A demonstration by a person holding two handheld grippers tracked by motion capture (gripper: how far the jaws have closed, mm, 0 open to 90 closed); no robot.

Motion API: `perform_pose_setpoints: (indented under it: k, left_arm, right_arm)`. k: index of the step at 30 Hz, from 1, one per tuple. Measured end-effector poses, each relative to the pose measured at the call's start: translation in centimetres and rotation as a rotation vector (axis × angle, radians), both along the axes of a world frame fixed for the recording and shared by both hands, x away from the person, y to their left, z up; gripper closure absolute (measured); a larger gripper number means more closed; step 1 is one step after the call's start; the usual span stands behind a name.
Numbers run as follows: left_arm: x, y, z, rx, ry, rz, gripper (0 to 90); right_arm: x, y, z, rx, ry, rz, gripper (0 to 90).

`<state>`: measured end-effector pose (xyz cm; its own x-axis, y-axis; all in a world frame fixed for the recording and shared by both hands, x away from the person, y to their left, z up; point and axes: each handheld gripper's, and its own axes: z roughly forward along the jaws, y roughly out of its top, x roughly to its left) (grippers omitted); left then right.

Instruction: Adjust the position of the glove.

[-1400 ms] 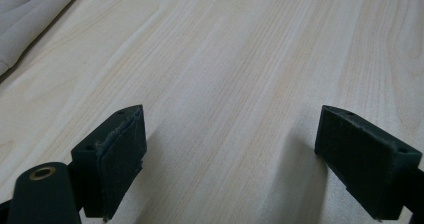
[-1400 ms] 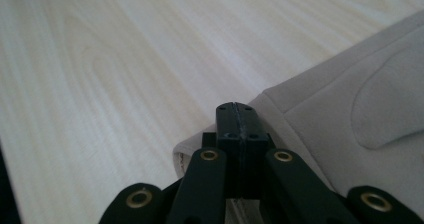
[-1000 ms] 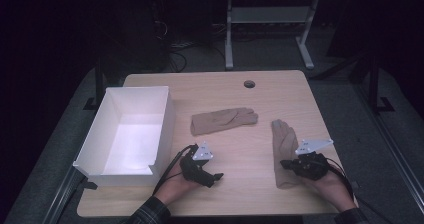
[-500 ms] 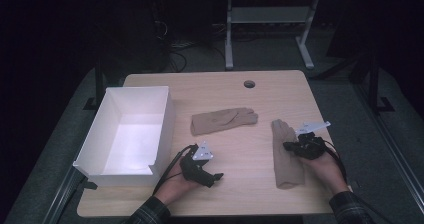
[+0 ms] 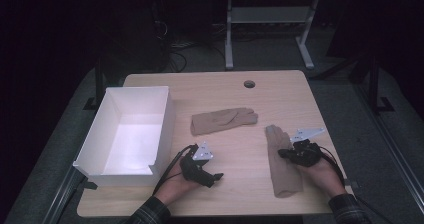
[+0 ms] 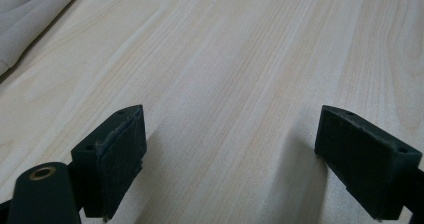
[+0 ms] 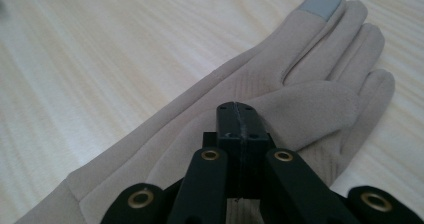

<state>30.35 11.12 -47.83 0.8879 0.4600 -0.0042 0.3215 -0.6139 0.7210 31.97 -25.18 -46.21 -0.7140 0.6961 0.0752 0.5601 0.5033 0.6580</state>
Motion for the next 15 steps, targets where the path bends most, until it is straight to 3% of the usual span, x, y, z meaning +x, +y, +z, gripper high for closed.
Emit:
perform_pose_setpoints:
  k: [5, 9, 11, 14, 15]
  left_arm:
    - [0.0, 0.0, 0.0, 0.000, 0.000, 0.000, 12.4]
    - [0.0, 0.0, 0.0, 0.000, -0.001, -0.001, 12.4]
    - [0.0, 0.0, 0.0, 0.000, -0.001, -0.001, 12.4]
    - [0.0, 0.0, 0.0, 0.000, -0.001, -0.001, 12.4]
    - [0.0, 0.0, 0.0, -0.001, 0.000, 0.000, 12.4]
  right_arm:
    - [-1.2, 0.6, 0.1, -0.020, -0.002, 0.004, 90.0]
    - [-1.2, 0.6, 0.3, -0.022, -0.006, 0.004, 89.6]
    - [-1.2, 0.4, 0.6, -0.015, -0.029, -0.002, 85.9]
    - [-1.1, -0.3, 1.7, 0.036, -0.079, -0.029, 80.3]
    - [-0.9, -0.8, 1.8, 0.032, -0.093, -0.059, 74.2]
